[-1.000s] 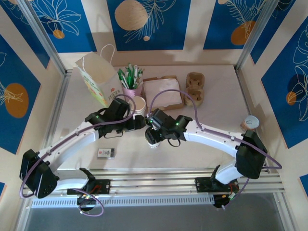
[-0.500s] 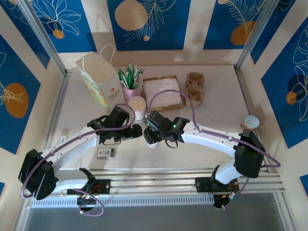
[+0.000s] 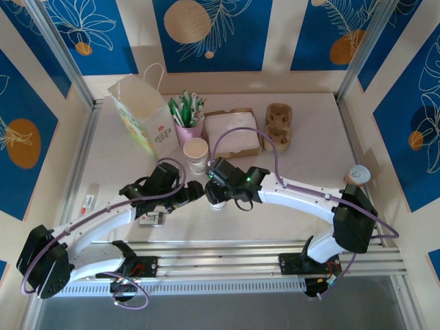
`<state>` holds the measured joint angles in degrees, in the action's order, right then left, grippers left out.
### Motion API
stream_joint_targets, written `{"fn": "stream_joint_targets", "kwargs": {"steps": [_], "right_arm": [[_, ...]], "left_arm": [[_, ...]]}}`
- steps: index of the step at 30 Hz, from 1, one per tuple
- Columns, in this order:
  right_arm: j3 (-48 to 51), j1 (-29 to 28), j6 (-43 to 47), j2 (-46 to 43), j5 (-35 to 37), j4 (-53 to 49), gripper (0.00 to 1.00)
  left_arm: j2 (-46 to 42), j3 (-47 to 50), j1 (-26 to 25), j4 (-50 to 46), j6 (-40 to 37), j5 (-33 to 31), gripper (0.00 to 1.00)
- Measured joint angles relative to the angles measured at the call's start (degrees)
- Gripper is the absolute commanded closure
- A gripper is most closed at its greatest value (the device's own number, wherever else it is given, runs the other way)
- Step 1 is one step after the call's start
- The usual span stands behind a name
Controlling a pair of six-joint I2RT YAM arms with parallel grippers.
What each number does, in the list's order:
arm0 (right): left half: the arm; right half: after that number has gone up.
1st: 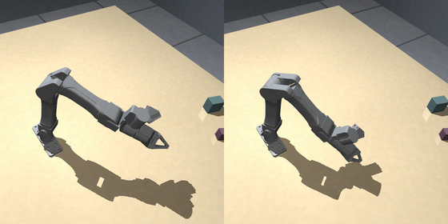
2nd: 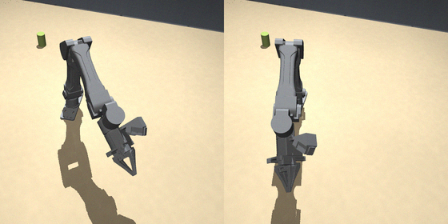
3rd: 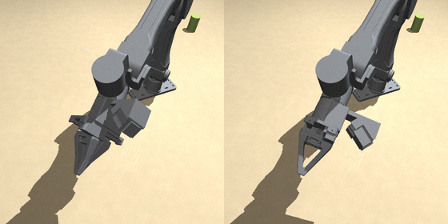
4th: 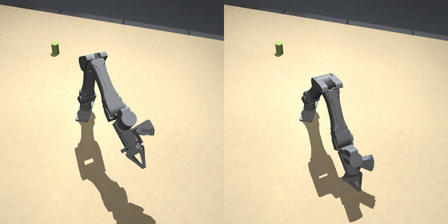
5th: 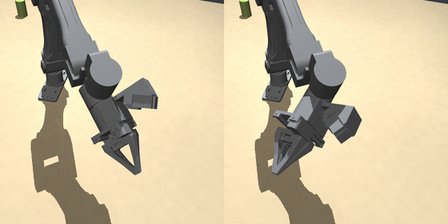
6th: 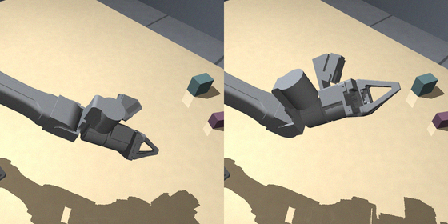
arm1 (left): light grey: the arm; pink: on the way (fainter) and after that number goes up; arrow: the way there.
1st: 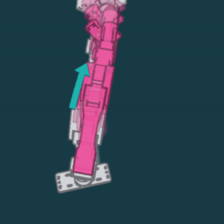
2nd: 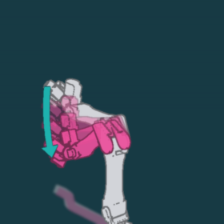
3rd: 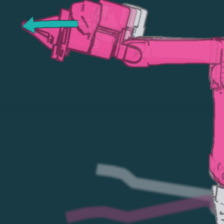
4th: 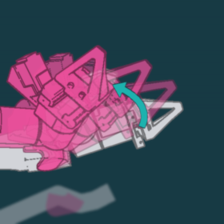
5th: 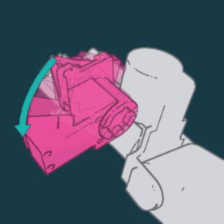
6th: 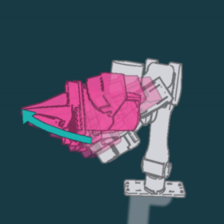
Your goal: Pack the takeout coffee
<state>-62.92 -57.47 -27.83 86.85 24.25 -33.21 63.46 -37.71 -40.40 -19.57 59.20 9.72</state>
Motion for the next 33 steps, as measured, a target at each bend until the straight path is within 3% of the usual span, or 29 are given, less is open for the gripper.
{"fn": "stream_joint_targets", "kwargs": {"steps": [10,18,25,33], "right_arm": [[-0.02,0.57,-1.01,0.00,1.51,-0.42,0.39],[0.07,1.05,-2.25,-0.07,1.07,-0.24,0.39],[0.42,1.38,-2.36,-0.44,0.42,0.17,0.39],[0.42,1.38,-2.56,-0.44,0.39,0.20,0.39]], "left_arm": [[0.72,6.08,0.00,13.27,8.11,2.29,0.14],[0.33,10.56,-0.07,22.05,13.70,3.63,0.20],[-1.46,13.94,-0.72,22.16,15.96,3.74,0.21],[-4.79,16.68,-0.76,26.23,18.12,3.48,0.14]]}}
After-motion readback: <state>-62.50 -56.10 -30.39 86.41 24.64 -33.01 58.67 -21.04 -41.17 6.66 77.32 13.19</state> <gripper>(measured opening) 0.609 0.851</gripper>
